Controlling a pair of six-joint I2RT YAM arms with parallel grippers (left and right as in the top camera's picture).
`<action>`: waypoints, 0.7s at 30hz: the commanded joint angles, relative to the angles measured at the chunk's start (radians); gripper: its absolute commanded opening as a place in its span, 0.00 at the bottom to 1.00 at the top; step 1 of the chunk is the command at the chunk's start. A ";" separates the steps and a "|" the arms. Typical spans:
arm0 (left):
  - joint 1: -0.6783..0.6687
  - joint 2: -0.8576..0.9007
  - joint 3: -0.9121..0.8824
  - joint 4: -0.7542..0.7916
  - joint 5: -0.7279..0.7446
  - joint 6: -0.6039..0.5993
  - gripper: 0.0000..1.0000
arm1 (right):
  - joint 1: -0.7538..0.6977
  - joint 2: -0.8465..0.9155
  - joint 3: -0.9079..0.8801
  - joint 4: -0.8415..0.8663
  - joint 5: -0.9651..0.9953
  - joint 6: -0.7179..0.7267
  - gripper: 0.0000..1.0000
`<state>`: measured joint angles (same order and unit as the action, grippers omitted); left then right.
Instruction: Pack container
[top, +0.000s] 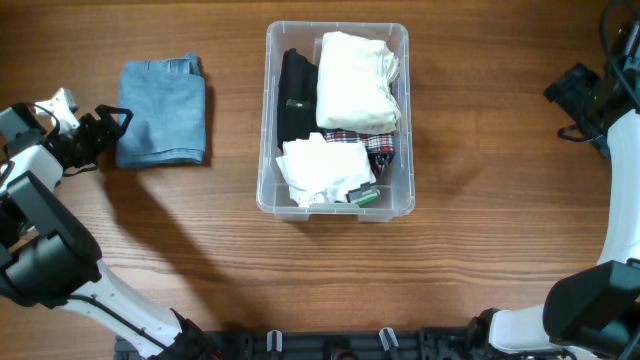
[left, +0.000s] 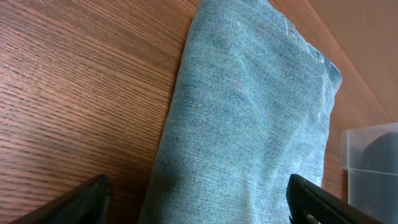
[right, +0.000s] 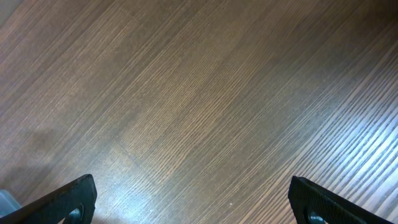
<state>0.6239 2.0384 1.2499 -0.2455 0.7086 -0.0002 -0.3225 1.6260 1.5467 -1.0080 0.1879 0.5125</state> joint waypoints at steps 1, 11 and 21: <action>0.005 0.032 0.001 0.003 0.042 0.023 0.90 | 0.000 0.005 -0.002 0.003 0.006 0.014 1.00; 0.003 0.105 0.001 0.004 0.070 0.023 0.89 | 0.000 0.005 -0.002 0.003 0.006 0.014 1.00; -0.108 0.152 0.000 -0.085 0.105 0.019 0.88 | 0.000 0.005 -0.002 0.003 0.006 0.013 1.00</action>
<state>0.5755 2.1071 1.2652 -0.3027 0.8169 0.0147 -0.3225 1.6260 1.5467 -1.0080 0.1879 0.5129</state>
